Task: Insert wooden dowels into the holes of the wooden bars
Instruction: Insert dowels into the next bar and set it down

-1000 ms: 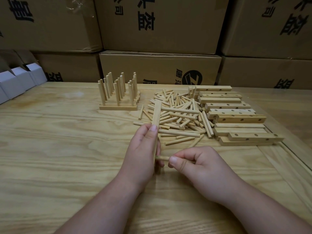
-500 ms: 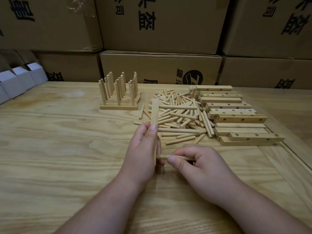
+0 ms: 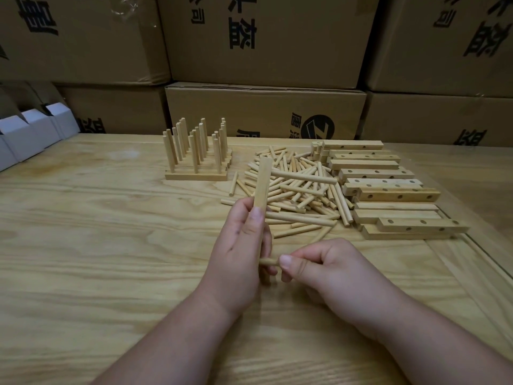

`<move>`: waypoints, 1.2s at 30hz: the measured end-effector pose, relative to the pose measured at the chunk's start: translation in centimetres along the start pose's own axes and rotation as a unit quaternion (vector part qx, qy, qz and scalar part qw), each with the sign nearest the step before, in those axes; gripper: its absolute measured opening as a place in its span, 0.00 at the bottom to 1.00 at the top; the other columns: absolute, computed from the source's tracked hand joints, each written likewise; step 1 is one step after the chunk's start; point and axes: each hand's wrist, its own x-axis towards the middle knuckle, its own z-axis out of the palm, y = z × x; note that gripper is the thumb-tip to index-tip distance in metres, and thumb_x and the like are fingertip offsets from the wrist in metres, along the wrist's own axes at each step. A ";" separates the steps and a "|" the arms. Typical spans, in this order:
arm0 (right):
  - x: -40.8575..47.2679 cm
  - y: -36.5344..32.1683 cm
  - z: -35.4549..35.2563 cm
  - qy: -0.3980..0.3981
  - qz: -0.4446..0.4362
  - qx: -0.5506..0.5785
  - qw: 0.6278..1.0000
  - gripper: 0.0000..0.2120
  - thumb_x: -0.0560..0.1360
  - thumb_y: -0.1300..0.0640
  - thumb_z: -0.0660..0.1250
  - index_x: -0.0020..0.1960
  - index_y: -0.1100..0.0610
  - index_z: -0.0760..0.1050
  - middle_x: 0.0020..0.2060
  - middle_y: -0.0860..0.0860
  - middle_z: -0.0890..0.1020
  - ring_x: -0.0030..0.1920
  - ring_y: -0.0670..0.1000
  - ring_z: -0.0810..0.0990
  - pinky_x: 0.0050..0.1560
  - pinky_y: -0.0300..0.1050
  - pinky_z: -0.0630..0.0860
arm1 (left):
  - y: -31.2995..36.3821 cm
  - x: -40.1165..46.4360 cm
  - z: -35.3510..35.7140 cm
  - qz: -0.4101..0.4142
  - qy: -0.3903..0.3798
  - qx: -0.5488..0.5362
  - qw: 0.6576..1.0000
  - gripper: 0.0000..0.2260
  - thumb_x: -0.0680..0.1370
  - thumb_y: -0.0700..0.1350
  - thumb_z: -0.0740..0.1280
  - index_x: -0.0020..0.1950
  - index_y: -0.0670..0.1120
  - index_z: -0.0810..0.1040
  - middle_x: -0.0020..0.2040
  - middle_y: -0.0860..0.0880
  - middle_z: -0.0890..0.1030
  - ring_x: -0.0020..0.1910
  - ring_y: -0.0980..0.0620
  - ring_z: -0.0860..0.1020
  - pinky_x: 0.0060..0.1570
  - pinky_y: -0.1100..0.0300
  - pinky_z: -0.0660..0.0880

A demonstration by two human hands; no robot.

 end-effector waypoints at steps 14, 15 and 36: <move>0.4 0.4 0.0 0.080 -0.200 -0.210 0.954 0.07 0.74 0.47 0.70 0.47 0.34 0.82 0.44 0.33 0.83 0.47 0.36 0.81 0.47 0.28 0.73 | -0.1 0.2 0.1 -0.073 0.088 -0.021 0.993 0.14 0.86 0.51 0.54 0.43 0.49 0.71 0.33 0.41 0.69 0.28 0.45 0.66 0.21 0.63 0.64; 0.4 0.3 0.1 0.069 -0.193 -0.191 0.960 0.10 0.74 0.48 0.69 0.44 0.30 0.81 0.43 0.32 0.83 0.46 0.36 0.82 0.46 0.28 0.73 | -0.1 0.2 0.1 -0.071 0.083 -0.017 0.994 0.14 0.86 0.52 0.55 0.44 0.48 0.70 0.33 0.41 0.68 0.28 0.45 0.66 0.21 0.63 0.65; 0.3 0.7 -1.5 0.238 -0.089 -0.006 0.967 0.22 0.62 0.45 0.75 0.55 0.49 0.82 0.39 0.47 0.85 0.35 0.45 0.81 0.35 0.36 0.78 | 0.1 1.4 -0.4 -0.135 0.050 -0.142 0.979 0.16 0.75 0.52 0.68 0.61 0.48 0.77 0.52 0.47 0.87 0.46 0.44 0.86 0.42 0.58 0.82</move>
